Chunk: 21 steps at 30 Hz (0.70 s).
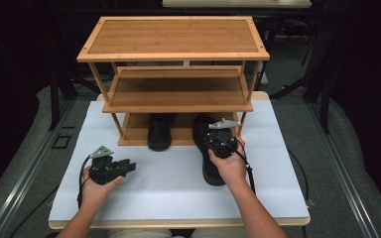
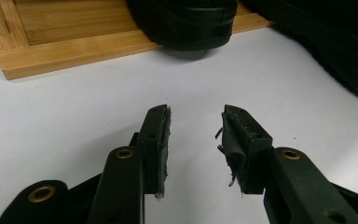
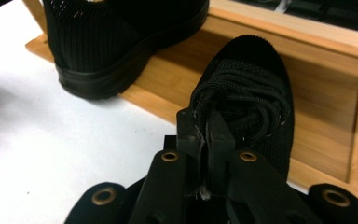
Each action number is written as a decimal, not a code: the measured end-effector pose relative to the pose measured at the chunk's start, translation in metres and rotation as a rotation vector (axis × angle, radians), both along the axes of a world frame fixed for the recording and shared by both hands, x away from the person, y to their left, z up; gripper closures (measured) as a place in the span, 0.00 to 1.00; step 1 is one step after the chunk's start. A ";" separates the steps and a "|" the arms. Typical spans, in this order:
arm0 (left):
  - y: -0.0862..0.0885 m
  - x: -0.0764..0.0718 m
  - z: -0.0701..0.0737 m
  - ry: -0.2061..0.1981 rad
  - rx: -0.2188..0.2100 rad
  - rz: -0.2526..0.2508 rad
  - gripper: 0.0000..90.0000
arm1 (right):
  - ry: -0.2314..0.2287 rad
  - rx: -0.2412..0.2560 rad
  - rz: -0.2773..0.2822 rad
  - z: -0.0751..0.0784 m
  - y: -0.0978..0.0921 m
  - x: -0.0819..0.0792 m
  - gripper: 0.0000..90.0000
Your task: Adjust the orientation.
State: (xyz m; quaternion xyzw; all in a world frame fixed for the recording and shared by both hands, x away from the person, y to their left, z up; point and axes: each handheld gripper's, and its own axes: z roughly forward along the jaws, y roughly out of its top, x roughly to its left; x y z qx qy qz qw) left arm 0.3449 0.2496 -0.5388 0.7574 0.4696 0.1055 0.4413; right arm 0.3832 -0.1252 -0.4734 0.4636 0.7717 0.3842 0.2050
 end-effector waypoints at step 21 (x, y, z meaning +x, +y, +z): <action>-0.002 -0.001 0.000 0.001 0.002 -0.003 0.68 | -0.087 0.021 -0.073 -0.002 -0.023 -0.070 0.32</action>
